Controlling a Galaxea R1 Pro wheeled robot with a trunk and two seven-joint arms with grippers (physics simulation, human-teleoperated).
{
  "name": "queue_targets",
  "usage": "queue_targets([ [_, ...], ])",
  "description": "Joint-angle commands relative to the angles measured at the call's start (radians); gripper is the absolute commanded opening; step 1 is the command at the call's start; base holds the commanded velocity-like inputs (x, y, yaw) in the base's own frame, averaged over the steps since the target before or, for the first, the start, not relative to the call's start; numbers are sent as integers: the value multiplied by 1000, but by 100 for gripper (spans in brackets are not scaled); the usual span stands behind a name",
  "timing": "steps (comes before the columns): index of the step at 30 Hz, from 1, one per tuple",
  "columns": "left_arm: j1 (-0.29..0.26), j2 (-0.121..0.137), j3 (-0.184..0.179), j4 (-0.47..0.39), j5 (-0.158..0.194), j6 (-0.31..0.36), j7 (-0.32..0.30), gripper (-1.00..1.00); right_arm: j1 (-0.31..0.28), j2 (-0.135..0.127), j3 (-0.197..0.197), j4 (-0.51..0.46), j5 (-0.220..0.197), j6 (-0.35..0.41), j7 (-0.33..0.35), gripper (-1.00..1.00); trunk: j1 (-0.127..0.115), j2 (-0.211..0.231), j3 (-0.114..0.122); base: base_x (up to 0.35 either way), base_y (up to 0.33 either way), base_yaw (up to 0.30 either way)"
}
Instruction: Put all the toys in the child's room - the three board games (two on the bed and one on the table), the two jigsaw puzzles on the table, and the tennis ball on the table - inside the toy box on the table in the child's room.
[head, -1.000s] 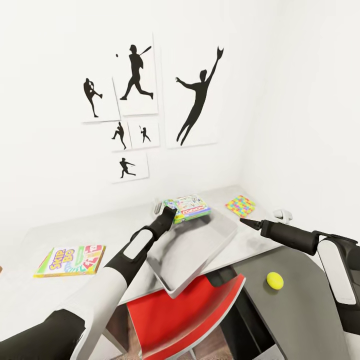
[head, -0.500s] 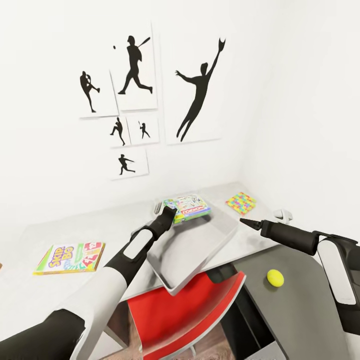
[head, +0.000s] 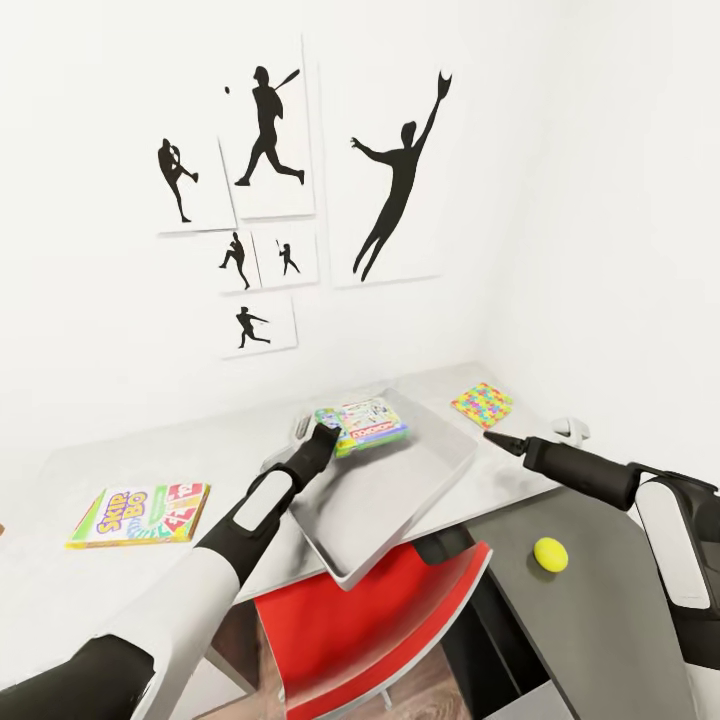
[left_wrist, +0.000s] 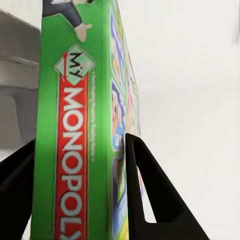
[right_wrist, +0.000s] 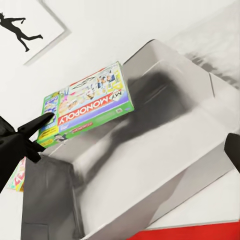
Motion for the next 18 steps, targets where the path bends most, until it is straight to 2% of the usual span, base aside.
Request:
queue_targets([
  [1, 5, 3, -1, 0, 11, 3, -4, -100, -1, 0, -1, 0, 8, -1, 9, 100, 1, -2, -2, 0, 0, 0],
  [18, 15, 3, -1, 0, 11, 3, -4, -100, -1, 0, -1, 0, 8, -9, 9, 100, 1, -2, -2, 0, 0, 0],
])
